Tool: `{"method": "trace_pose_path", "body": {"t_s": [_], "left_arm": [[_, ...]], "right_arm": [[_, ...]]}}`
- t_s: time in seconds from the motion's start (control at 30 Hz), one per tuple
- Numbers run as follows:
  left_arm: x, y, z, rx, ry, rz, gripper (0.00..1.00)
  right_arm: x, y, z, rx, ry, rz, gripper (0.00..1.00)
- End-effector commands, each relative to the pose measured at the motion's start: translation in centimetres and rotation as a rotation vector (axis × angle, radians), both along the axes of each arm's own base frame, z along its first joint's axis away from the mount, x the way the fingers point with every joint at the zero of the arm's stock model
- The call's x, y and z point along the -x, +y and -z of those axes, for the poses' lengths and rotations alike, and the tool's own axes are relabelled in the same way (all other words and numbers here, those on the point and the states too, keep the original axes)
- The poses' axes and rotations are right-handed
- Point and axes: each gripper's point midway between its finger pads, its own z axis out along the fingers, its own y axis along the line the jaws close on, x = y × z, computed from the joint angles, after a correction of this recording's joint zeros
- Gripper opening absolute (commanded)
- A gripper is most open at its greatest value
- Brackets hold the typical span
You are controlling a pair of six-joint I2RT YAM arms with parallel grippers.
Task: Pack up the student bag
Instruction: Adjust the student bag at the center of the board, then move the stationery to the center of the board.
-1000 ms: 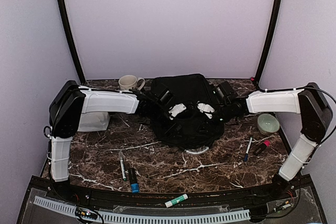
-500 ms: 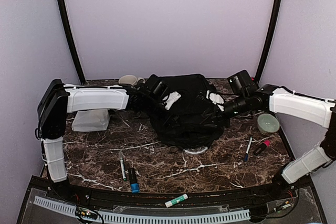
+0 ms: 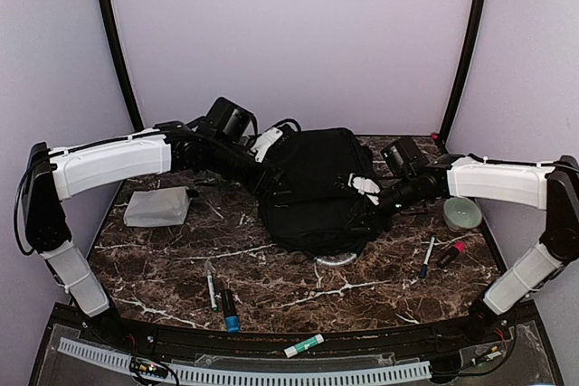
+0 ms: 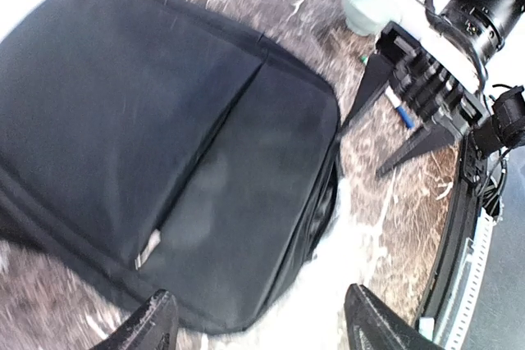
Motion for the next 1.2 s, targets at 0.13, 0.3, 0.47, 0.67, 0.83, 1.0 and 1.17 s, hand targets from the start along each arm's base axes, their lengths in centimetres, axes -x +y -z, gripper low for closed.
{"method": "trace_pose_path", "body": {"t_s": [0.13,0.3,0.47,0.67,0.83,1.0,1.17], "left_arm": [[-5.1,13.2,3.2,-0.115,0.123,-0.590,0.72],[-7.0,21.4,4.1,-0.097,0.150,-0.913,0.76],[-7.6,28.5,5.4,-0.102,0.173,-1.151,0.89],[-8.1,35.8,7.8,-0.026,0.270,-1.387,0.95],[-9.4,40.2,9.2,-0.013,0.269,-1.483,0.93],[-10.7,42.9,10.2,0.031,0.302,-1.504,0.87],[-11.7,43.6,12.8,0.126,0.424,-1.430,0.81]], "right_arm": [[-0.8,0.6,0.7,-0.006,0.023,0.026,0.46],[-0.8,0.4,0.7,-0.001,0.016,0.034,0.46],[-0.8,0.2,0.6,0.001,0.004,0.034,0.46],[-0.7,0.2,0.8,0.008,0.009,0.028,0.47],[-0.6,0.2,0.5,0.003,0.000,0.026,0.48],[-0.5,0.1,0.5,0.004,0.003,0.024,0.48],[-0.4,0.0,0.6,0.009,0.000,0.015,0.48]]}}
